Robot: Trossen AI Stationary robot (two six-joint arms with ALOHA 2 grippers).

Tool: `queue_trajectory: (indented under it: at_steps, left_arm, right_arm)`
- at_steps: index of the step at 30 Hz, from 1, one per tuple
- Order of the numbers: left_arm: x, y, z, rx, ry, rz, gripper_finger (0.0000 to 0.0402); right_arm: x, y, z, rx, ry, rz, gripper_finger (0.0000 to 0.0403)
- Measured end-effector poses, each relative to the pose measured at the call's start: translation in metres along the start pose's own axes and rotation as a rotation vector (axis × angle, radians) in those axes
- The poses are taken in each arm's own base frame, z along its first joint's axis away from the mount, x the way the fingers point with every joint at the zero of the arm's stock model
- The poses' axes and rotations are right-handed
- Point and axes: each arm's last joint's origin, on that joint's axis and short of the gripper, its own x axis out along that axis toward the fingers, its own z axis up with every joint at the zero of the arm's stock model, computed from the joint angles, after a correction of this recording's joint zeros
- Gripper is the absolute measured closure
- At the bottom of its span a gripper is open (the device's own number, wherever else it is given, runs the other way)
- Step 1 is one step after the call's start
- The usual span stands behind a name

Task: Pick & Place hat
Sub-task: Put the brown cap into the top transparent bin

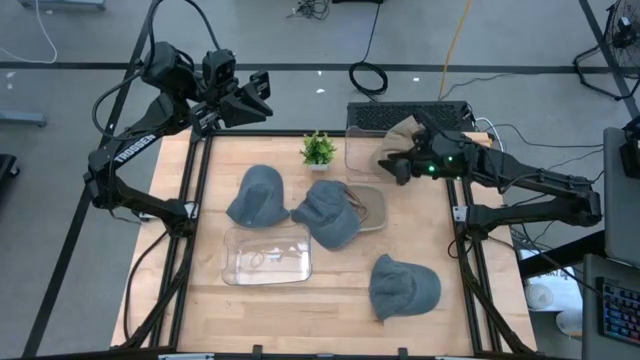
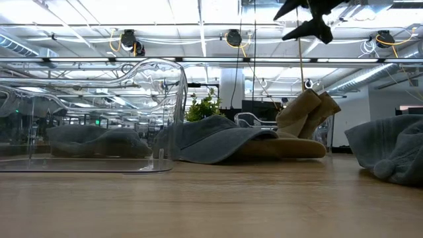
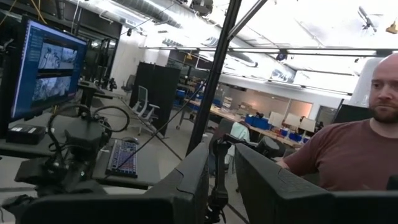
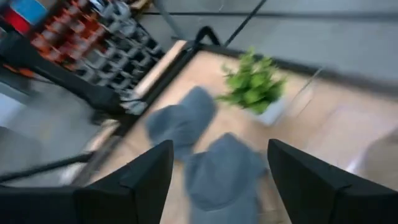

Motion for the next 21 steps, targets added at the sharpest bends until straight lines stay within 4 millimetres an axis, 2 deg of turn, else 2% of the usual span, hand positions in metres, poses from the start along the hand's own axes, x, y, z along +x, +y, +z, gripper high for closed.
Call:
queue_trajectory:
  at_steps: [3,9,21]
  left_arm:
    - [0.0,0.0,0.0,0.0,0.0,0.0,0.0316]
    - [0.0,0.0,0.0,0.01,0.0,0.0,0.0316]
    - [0.0,0.0,0.0,-0.01,0.0,0.0,0.0316]
  right_arm:
    - [0.0,0.002,-0.001,0.147,0.062,0.062,0.0155]
    - [-0.001,0.009,-0.008,0.285,0.13,0.105,0.0154]
    - [-0.008,0.028,-0.03,0.491,0.076,0.047,0.0154]
